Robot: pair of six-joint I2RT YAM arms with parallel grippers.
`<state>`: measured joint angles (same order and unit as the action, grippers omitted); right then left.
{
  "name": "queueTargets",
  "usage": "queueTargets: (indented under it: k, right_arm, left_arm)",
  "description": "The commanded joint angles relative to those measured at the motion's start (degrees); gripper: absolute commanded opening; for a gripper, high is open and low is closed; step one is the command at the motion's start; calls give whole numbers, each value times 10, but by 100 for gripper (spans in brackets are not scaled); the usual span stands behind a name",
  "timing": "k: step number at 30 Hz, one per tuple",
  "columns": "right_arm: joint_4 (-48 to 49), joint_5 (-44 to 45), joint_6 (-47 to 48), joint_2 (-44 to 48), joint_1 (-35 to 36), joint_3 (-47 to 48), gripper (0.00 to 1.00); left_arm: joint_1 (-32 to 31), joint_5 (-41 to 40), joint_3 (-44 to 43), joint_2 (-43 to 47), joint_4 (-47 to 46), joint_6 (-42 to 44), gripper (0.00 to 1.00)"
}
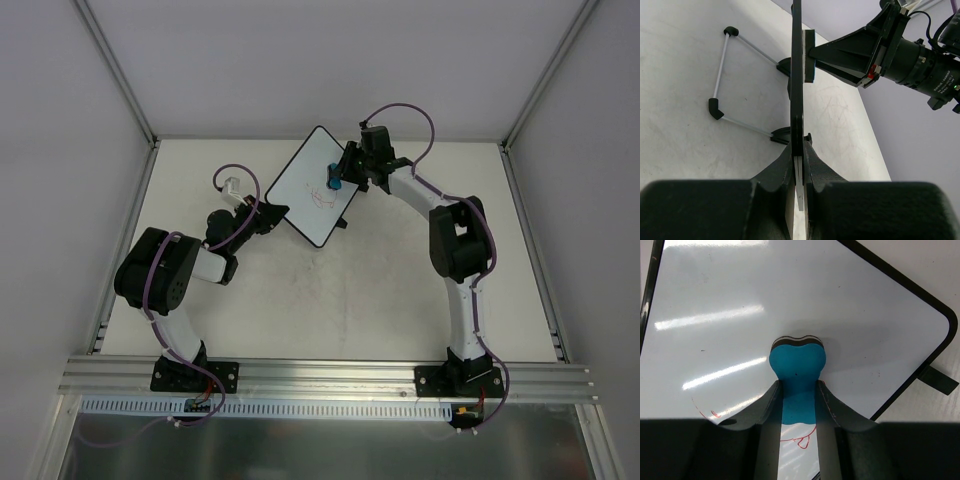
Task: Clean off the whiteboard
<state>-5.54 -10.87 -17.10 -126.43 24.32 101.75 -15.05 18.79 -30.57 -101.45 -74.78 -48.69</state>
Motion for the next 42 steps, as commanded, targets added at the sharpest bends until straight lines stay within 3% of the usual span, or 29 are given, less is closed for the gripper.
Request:
queueTargets:
  k: [1,28,42]
  right_arm:
    - [4,-9,11,-16,6,-9,0]
    - [44,-81,228,54,132,-45,0]
    - [42,-43,252,70,149,-66,0]
  left_arm:
    - [-16,31,9,0,-215,21,0]
    - [-16,43,-1,-9,-215,17,0]
    - [-15,42,2,-8,-215,18,0]
